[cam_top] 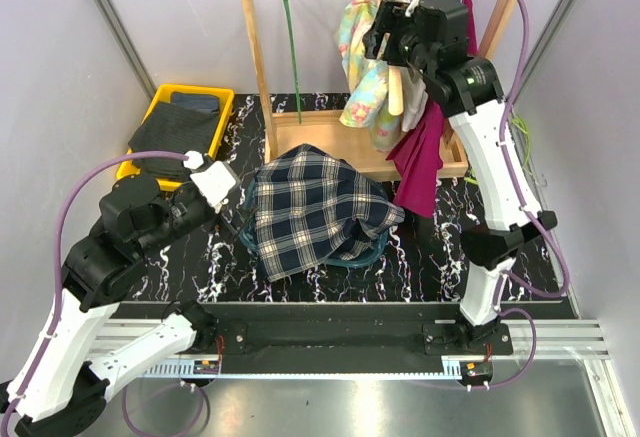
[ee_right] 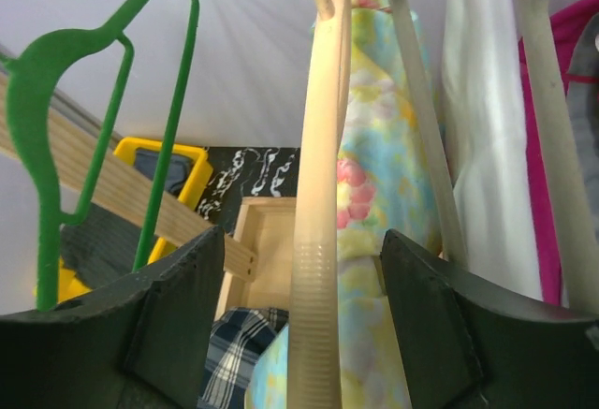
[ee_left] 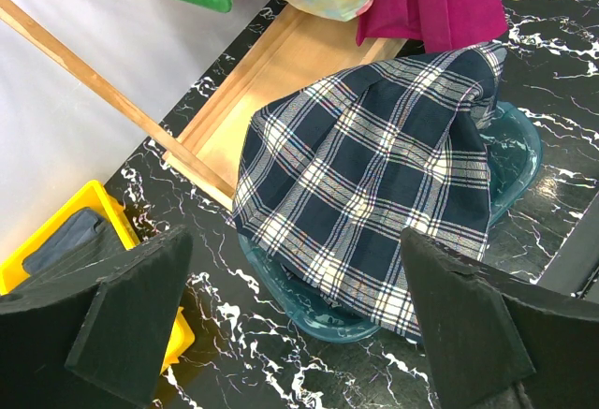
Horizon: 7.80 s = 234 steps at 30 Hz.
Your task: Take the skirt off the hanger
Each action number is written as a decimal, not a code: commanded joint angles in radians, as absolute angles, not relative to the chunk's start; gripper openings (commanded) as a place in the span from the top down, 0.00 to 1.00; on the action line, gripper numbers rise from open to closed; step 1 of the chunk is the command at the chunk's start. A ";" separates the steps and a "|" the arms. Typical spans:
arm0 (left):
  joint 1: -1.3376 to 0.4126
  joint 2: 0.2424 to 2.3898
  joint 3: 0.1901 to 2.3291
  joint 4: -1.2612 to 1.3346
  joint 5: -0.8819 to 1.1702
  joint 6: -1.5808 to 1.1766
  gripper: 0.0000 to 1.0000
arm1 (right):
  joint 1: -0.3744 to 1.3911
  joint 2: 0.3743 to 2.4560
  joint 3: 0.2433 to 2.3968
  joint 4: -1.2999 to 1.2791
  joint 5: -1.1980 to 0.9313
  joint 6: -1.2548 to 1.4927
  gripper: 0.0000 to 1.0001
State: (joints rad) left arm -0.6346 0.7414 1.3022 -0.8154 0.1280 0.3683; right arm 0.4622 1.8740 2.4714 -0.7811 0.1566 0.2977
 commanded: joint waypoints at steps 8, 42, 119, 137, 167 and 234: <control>-0.630 0.741 1.315 -0.775 0.136 0.365 0.02 | 0.492 1.979 2.617 -0.781 0.314 0.186 0.63; -0.617 0.791 1.429 -0.747 0.132 0.350 0.01 | 0.563 1.256 1.800 -0.474 -0.032 0.187 1.00; -0.167 1.107 1.730 -0.525 0.839 -0.136 1.00 | 0.563 0.586 1.588 -0.804 0.801 0.255 1.00; -0.483 1.145 1.620 -0.545 0.704 -0.006 1.00 | 0.543 0.698 0.940 -0.766 1.213 0.577 1.00; -0.428 1.307 1.425 -0.451 0.209 0.299 0.82 | 0.015 0.855 1.148 -0.620 0.247 0.537 0.42; -0.583 0.911 1.575 -0.646 0.083 0.239 0.01 | 0.331 1.841 2.603 -0.568 0.230 0.167 1.00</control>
State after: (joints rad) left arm -0.5835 0.9119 1.5368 -0.6731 0.0513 0.2607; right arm 0.3210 1.9312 2.5484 -0.7879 0.2024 0.2405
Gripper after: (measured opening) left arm 0.987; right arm 0.040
